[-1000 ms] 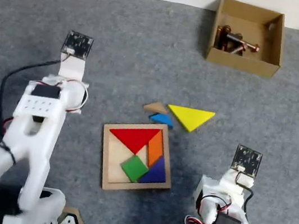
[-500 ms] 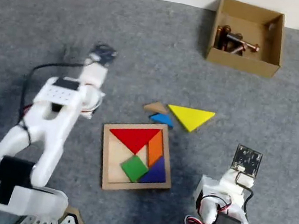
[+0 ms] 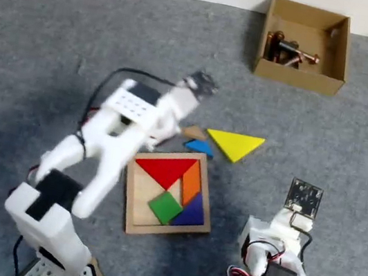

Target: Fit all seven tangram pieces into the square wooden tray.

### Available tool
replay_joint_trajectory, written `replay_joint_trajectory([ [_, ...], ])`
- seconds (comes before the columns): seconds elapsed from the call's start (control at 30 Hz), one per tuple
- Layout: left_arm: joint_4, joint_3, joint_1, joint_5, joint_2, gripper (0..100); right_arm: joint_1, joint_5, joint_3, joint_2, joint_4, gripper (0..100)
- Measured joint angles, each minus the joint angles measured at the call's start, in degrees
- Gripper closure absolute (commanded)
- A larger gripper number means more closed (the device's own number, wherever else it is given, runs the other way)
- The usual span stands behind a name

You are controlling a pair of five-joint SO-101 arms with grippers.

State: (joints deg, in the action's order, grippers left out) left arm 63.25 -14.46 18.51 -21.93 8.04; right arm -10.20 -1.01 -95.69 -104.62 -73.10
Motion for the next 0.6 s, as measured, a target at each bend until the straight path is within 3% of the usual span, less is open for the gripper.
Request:
replay_joint_trajectory([
  [0.13, -0.18, 2.99, 4.31, -3.6, 0.79, 90, 0.0, 0.0, 0.0, 0.0, 0.0, 99.4],
  [0.43, -1.85, 17.49, 4.57, -1.76, 13.71, 90, 0.0, 0.0, 0.0, 0.0, 0.0, 99.4],
  [0.6, 5.19, 30.77, 4.75, -1.76, 24.26, 86, 0.0, 0.0, 0.0, 0.0, 0.0, 99.4],
])
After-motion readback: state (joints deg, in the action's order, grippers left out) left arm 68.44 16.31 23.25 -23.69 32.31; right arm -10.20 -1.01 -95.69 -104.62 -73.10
